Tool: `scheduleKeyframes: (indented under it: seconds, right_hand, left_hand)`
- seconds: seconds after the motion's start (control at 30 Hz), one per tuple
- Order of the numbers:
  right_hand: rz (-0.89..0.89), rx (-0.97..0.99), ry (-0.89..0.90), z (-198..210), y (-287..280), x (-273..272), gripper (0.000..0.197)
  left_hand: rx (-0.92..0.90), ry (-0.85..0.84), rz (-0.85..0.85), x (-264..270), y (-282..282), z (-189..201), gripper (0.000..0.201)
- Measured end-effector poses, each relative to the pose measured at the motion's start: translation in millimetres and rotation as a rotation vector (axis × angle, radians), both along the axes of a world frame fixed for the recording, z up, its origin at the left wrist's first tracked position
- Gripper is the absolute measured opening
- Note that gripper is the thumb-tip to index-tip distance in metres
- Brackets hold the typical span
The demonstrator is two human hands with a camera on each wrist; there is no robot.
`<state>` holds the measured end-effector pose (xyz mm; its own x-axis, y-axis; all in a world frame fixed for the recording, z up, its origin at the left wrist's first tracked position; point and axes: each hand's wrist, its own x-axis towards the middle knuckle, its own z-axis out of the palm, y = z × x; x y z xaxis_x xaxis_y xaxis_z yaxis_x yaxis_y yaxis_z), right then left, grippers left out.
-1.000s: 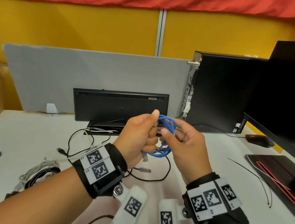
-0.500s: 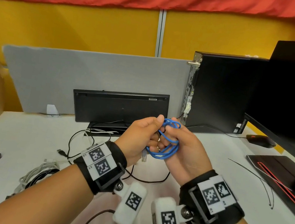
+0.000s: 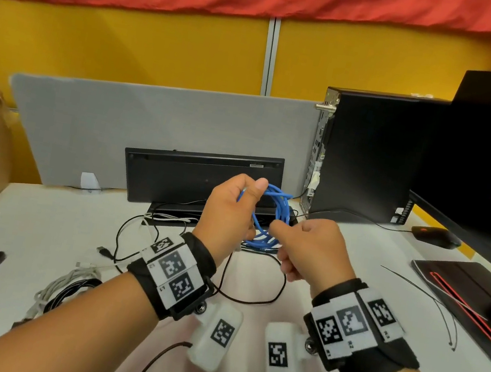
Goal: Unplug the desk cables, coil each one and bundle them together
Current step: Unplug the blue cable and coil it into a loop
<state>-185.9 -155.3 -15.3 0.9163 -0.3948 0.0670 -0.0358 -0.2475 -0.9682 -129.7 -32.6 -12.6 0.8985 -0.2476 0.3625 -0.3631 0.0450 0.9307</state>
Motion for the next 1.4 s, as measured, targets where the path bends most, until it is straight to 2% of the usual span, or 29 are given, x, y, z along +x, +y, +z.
scheduleKeyframes:
  seconds: [0.1, 0.17, 0.2, 0.27, 0.33, 0.4, 0.53, 0.6, 0.7, 0.77, 0.87, 0.97, 1.03, 1.1, 1.2, 1.27, 1.4]
  right_hand:
    - [0.039, 0.121, 0.081, 0.1, 0.7, -0.1, 0.023]
    - [0.024, 0.136, 0.05, -0.5, 2.8, -0.7, 0.022]
    - [-0.008, 0.083, -0.006, -2.7, 3.0, -1.4, 0.023]
    - [-0.086, -0.149, -0.177, -6.1, 4.7, -4.3, 0.033]
    - [-0.032, -0.376, -0.365, -6.5, 9.8, -7.4, 0.026]
    - [0.077, -0.483, -0.445, -7.8, 15.6, -8.3, 0.017]
    - [0.228, -0.563, -0.386, -9.0, 18.6, -7.3, 0.011]
    - [0.258, -0.628, -0.338, -10.5, 17.5, -5.8, 0.011]
    - [0.26, -0.614, -0.334, -11.5, 15.7, -3.9, 0.007]
    - [0.272, -0.499, -0.381, -12.4, 11.6, -2.2, 0.011]
    - [0.261, -0.115, -0.472, -10.7, -0.5, -1.4, 0.016]
    - [0.152, 0.209, -0.544, -10.5, -2.9, -0.6, 0.019]
    - [0.068, 0.475, -0.527, -11.1, 0.8, 0.9, 0.018]
    - [-0.046, 0.642, -0.468, -11.6, 1.9, 3.7, 0.016]
    - [-0.179, 0.686, -0.359, -13.6, -5.0, 9.3, 0.016]
    - [-0.198, 0.675, -0.313, -15.3, -5.3, 12.4, 0.017]
    - [-0.245, 0.582, -0.323, -18.0, -0.3, 14.8, 0.006]
  left_hand:
    - [0.007, -0.039, 0.011, -3.9, -0.1, -2.1, 0.027]
    - [0.015, -0.028, 0.032, -6.2, -0.1, -2.5, 0.028]
    - [0.022, -0.016, 0.046, -6.1, 0.2, -2.9, 0.03]
    - [0.015, 0.011, 0.052, -4.7, 1.5, -4.0, 0.035]
    - [-0.005, 0.02, 0.038, -4.5, 1.9, -4.6, 0.036]
    - [-0.024, 0.019, 0.042, -3.4, 1.6, -5.5, 0.034]
    - [-0.019, 0.04, 0.097, 2.7, 8.0, -9.5, 0.039]
    - [-0.003, 0.056, 0.106, 4.2, 11.5, -13.4, 0.041]
    - [-0.055, 0.118, 0.071, 6.4, 12.0, -17.6, 0.039]
    - [-0.152, 0.212, 0.036, 10.5, 15.1, -16.7, 0.036]
    - [-0.289, 0.381, -0.05, 16.5, 24.6, -14.1, 0.031]
    - [-0.266, 0.382, -0.021, 17.3, 23.1, -11.6, 0.031]
    - [-0.261, 0.362, 0.028, 15.8, 18.8, -9.0, 0.033]
    - [-0.29, 0.364, 0.023, 12.8, 15.4, -6.9, 0.032]
    - [-0.314, 0.39, -0.044, 3.8, 10.4, -7.3, 0.031]
    - [-0.32, 0.392, -0.084, -2.5, 6.8, -7.1, 0.031]
    - [-0.35, 0.38, -0.107, -8.1, 1.4, -3.8, 0.031]
